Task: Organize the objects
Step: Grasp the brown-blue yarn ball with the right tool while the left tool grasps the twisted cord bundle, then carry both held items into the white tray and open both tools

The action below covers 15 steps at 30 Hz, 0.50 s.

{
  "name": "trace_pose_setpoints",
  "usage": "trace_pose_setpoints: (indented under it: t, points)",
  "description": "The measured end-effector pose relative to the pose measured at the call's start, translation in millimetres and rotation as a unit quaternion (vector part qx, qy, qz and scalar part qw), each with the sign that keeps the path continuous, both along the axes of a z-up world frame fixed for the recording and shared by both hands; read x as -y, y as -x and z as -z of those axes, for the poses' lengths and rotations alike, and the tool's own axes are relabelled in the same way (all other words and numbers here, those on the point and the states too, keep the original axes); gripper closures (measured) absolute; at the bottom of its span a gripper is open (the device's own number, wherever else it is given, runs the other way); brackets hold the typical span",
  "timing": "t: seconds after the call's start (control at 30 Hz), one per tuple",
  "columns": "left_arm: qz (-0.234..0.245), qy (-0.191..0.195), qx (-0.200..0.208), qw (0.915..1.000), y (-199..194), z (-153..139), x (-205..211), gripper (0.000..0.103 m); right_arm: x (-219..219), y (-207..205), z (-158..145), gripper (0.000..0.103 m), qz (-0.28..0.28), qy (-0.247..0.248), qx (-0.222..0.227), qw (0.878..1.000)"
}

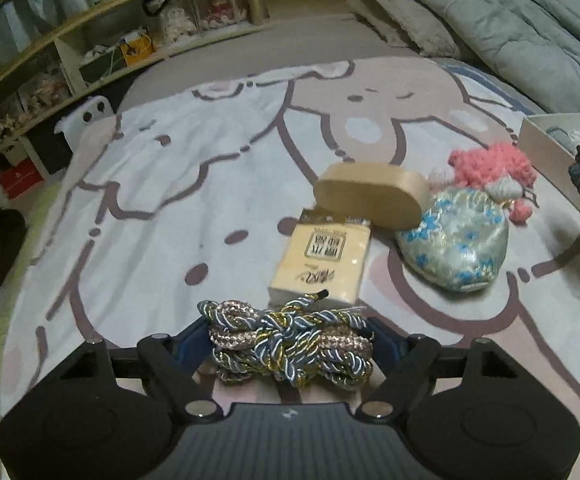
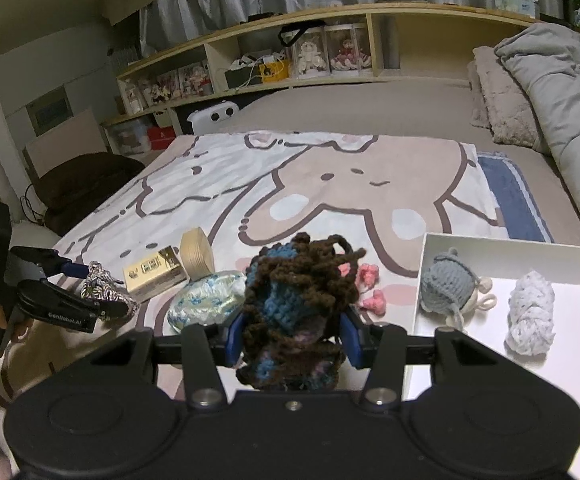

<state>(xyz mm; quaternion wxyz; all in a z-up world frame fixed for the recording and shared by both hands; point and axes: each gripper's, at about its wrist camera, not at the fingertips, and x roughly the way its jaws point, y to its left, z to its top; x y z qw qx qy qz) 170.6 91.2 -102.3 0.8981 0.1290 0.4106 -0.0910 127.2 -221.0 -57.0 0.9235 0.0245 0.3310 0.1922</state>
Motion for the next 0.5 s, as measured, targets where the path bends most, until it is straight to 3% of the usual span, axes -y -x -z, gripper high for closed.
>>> trace_pose_setpoints:
  t: [0.2, 0.5]
  points:
    - [-0.011, 0.009, 0.012, 0.9998, 9, -17, 3, 0.022, 4, 6, -13, 0.054, 0.004, -0.01, 0.018, 1.0]
    - [-0.04, 0.058, 0.082, 0.9941, 29, -72, 23, 0.022, 17, 10, -36, 0.054, 0.019, -0.024, 0.048, 0.998]
